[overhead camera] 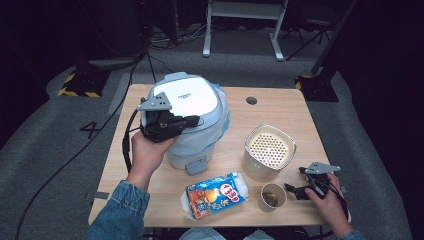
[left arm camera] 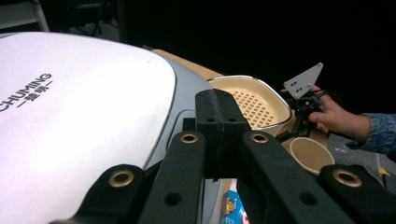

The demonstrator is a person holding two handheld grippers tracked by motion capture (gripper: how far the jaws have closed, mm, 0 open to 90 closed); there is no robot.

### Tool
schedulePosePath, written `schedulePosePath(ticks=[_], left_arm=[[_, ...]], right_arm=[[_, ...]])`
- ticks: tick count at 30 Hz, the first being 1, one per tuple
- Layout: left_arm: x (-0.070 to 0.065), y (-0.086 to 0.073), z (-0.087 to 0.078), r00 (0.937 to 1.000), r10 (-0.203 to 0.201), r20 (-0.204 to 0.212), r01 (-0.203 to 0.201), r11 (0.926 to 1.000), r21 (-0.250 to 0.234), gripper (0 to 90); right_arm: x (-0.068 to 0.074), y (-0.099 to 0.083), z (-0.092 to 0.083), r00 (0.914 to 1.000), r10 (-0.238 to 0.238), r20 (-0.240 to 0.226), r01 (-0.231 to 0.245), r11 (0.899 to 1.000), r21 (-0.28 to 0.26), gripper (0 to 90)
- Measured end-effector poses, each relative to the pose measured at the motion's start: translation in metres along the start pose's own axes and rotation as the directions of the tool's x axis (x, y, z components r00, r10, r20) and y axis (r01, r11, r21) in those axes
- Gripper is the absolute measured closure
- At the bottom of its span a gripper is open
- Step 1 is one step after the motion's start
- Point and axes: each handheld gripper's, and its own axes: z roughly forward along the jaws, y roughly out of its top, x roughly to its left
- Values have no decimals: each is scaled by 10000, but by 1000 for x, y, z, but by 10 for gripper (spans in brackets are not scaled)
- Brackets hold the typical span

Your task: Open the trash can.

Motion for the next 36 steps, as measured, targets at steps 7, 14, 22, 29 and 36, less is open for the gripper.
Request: schedulePosePath(ticks=[7,14,22,29,36], left_arm=[[-3,1,1,9992,187,-346,-175,9993,344,900],[-12,3,4,9951,621,-770,-568,9960,686,900],[-11,2,5,9958,695,-594,-668,9967,462,866],[-34,-4,-5,9923,1192,331,-1180,9924,-351,616],[-55,-17,-3,9894,1335,581,-1347,9907,172,562]], right_arm=[[0,0,0,10000,-10,-6,10,10000,-2,55],[0,0,0,10000,-3,-6,3,10000,1,55],[0,0,0,10000,-9,-6,9,10000,-1,55],[0,0,0,10000,-10,-7,10,10000,-2,55],[0,0,0,10000,-11,-5,11,10000,-1,55]])
